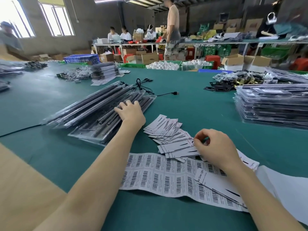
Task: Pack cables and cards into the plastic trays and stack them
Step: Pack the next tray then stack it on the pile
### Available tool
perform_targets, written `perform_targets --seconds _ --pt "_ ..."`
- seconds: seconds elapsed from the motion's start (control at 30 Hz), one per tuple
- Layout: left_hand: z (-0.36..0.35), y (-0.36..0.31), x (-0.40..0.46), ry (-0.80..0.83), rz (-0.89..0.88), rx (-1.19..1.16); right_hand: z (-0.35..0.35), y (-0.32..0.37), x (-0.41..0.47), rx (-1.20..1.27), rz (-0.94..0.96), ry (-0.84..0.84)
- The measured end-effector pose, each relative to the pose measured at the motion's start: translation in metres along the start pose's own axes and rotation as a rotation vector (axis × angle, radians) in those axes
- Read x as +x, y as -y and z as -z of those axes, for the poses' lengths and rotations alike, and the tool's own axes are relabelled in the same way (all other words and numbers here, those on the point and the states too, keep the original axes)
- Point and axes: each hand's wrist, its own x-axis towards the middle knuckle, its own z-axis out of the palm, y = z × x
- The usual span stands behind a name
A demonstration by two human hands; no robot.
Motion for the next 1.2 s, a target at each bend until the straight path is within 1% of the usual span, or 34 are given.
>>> perform_targets --seconds 0.1,0.17,0.23,0.33,0.4,0.53,0.73,0.83,0.93,1.0,1.07,1.13,1.2 --pt "0.012 0.006 0.005 0.102 0.033 0.012 -0.001 -0.001 -0.001 0.019 -0.009 -0.004" --pt "0.017 0.007 0.006 0.136 0.035 0.020 -0.001 0.000 -0.001 0.021 -0.007 -0.004" --pt "0.018 0.006 0.005 0.092 0.005 0.040 -0.002 -0.001 -0.001 0.029 -0.014 -0.007" --pt "0.024 0.008 0.003 -0.046 -0.073 0.084 -0.003 -0.002 -0.001 0.036 -0.032 -0.025" --pt "0.031 0.007 -0.001 -0.095 -0.096 0.104 -0.003 -0.002 -0.001 0.026 -0.046 -0.034" --pt "0.034 -0.015 -0.019 -0.128 -0.177 0.133 -0.004 -0.002 0.001 0.018 -0.062 -0.036" --pt "0.031 -0.050 -0.045 -0.137 -0.275 0.074 -0.004 -0.002 0.000 0.040 -0.056 -0.051" --pt "0.031 -0.061 -0.050 -0.068 -0.313 -0.016 -0.004 -0.002 0.000 0.059 -0.051 -0.052" --pt "0.030 -0.064 -0.051 0.027 -0.301 -0.080 -0.003 -0.003 -0.001 0.085 -0.044 -0.045" --pt "0.028 -0.064 -0.052 0.019 -0.296 -0.145 -0.003 -0.004 -0.001 0.090 -0.046 -0.041" --pt "0.029 -0.059 -0.049 -0.001 -0.249 -0.182 -0.004 -0.005 0.000 0.093 -0.048 -0.040" --pt "0.028 -0.051 -0.045 0.069 -0.167 -0.178 -0.004 -0.005 -0.001 0.094 -0.047 -0.036" --pt "0.027 -0.046 -0.043 0.136 -0.119 -0.232 -0.003 -0.004 -0.001 0.100 -0.051 -0.031"
